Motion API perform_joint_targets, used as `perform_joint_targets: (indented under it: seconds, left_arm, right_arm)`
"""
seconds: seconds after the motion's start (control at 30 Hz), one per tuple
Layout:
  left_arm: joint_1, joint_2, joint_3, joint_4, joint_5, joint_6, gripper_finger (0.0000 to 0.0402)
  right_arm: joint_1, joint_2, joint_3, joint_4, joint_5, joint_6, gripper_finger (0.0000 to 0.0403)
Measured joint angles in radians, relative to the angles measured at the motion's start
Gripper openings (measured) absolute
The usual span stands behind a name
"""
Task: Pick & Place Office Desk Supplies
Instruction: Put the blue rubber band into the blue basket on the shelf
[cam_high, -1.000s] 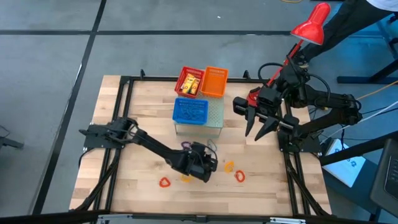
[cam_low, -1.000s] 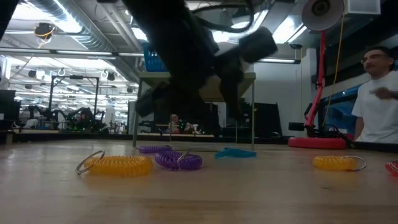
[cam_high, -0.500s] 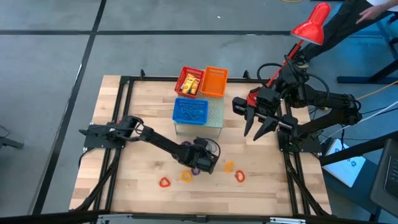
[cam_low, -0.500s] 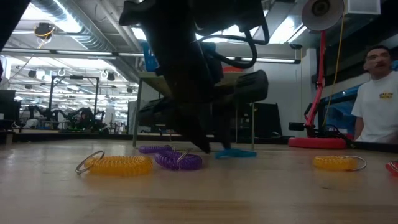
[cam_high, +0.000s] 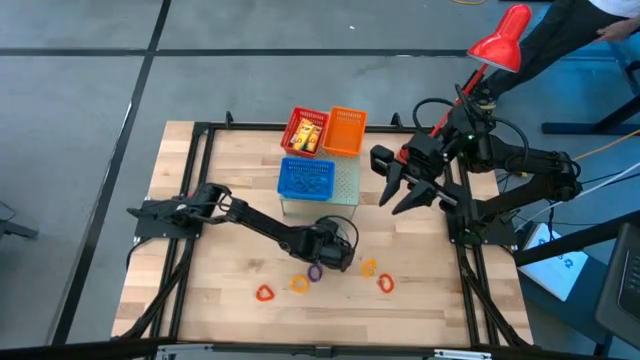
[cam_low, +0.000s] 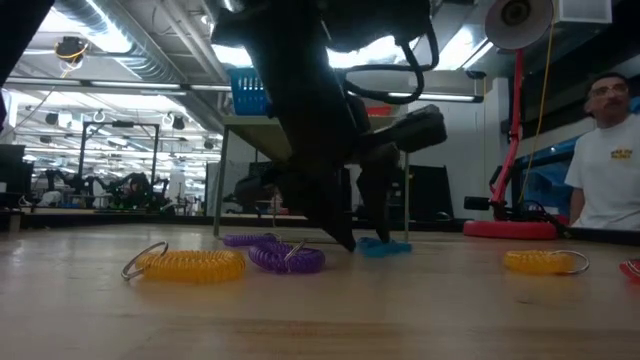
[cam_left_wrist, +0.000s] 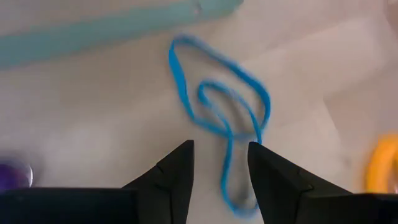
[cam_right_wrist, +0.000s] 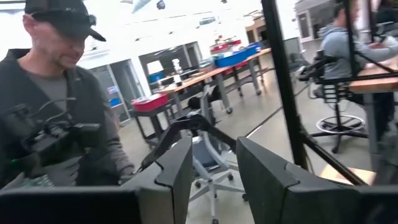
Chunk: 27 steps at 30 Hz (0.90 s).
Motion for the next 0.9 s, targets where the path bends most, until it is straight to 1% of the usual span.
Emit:
perform_joint_targets:
  seconds: [0.1,0.17,0.33,0.47,0.53,0.63,0.8,0.9]
  left_arm:
    - [-0.001,0.001,0.005,0.001,0.06,0.0,0.0146]
    - [0.002,0.004,0.006,0.003,0.081,0.0,0.0146]
    - [0.0,0.006,0.006,0.008,0.076,-0.008,0.0146]
    - [0.0,0.022,0.009,0.009,0.094,-0.007,0.0144]
    - [0.0,0.03,0.009,0.009,0.104,-0.007,0.0138]
    - [0.0,0.035,0.009,0.001,0.116,-0.007,0.0111]
    - [0.001,0.037,0.009,-0.035,0.135,-0.01,0.0039]
    - [0.002,0.054,0.007,-0.04,0.17,-0.004,0.0009]
  right_arm:
    - [-0.012,0.0,0.0,-0.001,0.003,0.004,0.0128]
    - [-0.017,0.0,0.0,-0.001,0.003,0.022,0.0128]
    - [-0.025,0.0,0.0,-0.003,0.004,0.024,0.0128]
    - [-0.025,0.0,0.0,-0.008,0.038,0.026,0.0128]
    - [-0.025,0.0,0.0,-0.015,0.045,0.026,0.0128]
    - [-0.025,0.0,0.0,-0.016,0.048,0.026,0.0128]
    - [-0.025,0.0,0.0,-0.016,0.048,0.027,0.0128]
    - [-0.025,0.0,0.0,-0.016,0.048,0.027,0.0128]
